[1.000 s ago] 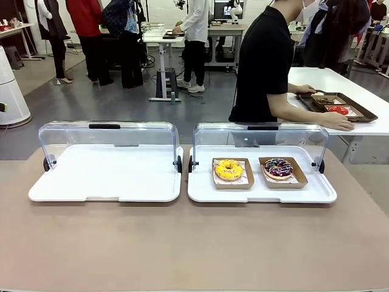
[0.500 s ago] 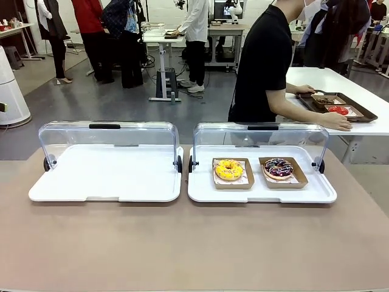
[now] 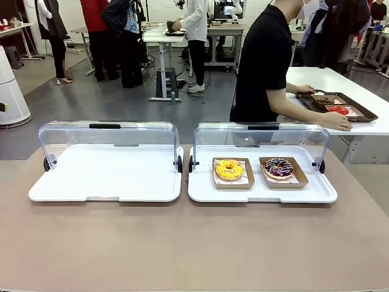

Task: Provide the desired donut to the person.
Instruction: Place the picked Paper togo box onto the Handle tray extended by the person.

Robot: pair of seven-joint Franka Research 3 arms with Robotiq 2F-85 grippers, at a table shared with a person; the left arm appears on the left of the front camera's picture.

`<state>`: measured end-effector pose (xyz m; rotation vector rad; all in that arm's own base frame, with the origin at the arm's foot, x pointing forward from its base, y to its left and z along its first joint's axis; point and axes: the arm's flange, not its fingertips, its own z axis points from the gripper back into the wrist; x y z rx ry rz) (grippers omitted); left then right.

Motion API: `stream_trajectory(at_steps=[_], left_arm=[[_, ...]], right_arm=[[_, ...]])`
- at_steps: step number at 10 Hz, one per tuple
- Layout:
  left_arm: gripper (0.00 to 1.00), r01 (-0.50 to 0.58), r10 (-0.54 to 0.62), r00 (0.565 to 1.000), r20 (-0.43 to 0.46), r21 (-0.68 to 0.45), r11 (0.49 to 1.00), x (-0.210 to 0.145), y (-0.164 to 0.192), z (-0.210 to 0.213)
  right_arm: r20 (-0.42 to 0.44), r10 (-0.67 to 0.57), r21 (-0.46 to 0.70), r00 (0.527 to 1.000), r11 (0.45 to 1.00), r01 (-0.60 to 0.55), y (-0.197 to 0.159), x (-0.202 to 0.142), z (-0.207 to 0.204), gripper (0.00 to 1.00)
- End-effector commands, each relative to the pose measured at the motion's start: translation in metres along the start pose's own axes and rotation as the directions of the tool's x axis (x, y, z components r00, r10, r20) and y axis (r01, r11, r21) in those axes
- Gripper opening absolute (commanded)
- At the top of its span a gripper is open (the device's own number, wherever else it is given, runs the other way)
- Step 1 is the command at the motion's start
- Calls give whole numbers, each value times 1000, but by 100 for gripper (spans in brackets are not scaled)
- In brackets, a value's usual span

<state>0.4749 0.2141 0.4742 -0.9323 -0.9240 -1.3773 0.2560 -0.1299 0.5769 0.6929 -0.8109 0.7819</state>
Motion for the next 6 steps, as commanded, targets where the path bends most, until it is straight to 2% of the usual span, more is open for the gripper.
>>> stream_trajectory(at_steps=[1, 6], left_arm=[[100, -18, 18, 1000, -4, 3, 1000, 2, 0, 1], [100, -18, 18, 1000, -4, 3, 1000, 2, 0, 1]], right_arm=[[9, 6, 12, 1000, 1000, -6, 0, 0, -1, 100], [9, 6, 12, 1000, 1000, -6, 0, 0, -1, 100]])
